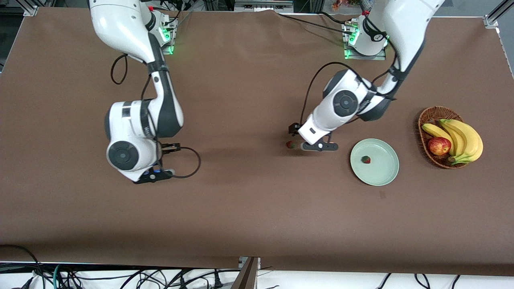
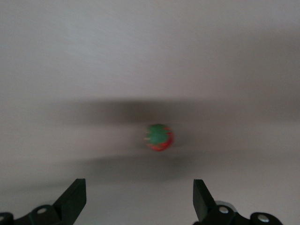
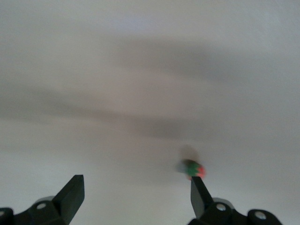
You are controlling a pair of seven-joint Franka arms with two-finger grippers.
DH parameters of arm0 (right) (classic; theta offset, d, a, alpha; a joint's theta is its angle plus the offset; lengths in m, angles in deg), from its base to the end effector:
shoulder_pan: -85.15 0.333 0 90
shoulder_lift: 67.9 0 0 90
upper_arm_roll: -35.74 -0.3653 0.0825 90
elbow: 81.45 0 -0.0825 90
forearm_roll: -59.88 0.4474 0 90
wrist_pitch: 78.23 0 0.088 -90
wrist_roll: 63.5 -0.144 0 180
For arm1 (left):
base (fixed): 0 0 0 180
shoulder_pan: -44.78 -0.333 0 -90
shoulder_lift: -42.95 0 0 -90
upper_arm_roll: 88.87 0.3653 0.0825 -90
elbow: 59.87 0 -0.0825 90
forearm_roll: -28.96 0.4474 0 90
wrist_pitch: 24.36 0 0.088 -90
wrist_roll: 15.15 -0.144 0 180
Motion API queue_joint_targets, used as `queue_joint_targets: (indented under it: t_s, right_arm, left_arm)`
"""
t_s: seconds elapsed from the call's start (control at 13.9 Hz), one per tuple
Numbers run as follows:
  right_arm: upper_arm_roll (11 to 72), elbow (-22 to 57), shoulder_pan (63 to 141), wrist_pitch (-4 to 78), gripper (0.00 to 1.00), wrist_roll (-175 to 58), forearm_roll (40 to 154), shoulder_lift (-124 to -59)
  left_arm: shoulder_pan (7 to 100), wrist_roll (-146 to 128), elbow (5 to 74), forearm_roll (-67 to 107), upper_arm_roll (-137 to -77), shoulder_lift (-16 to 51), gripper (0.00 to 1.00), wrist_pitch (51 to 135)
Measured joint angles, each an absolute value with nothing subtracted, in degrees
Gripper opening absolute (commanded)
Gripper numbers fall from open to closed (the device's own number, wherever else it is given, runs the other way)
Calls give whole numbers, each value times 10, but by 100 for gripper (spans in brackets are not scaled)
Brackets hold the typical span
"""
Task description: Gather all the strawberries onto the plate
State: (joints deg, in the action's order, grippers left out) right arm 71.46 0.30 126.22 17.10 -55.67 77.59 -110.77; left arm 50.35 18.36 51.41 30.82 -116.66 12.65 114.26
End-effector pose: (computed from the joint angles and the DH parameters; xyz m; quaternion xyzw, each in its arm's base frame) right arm 0.7214 0.1836 0.2595 0.9763 0.0956 -0.1846 0.0610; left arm 0.5787 -0.3712 0.1981 0.9940 0.0180 -0.0555 0.0924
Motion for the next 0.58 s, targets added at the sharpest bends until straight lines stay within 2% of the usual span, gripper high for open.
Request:
queue_joint_targets:
  t_s: [0.29, 0.58]
  right_arm:
    - [744, 99, 1254, 217, 100, -493, 791, -1104]
    - [744, 203, 1256, 294, 100, -491, 799, -1092]
  left_arm:
    - [519, 223, 513, 372, -1164, 78, 100, 1218]
    - [547, 287, 499, 464, -1143, 64, 100, 1230]
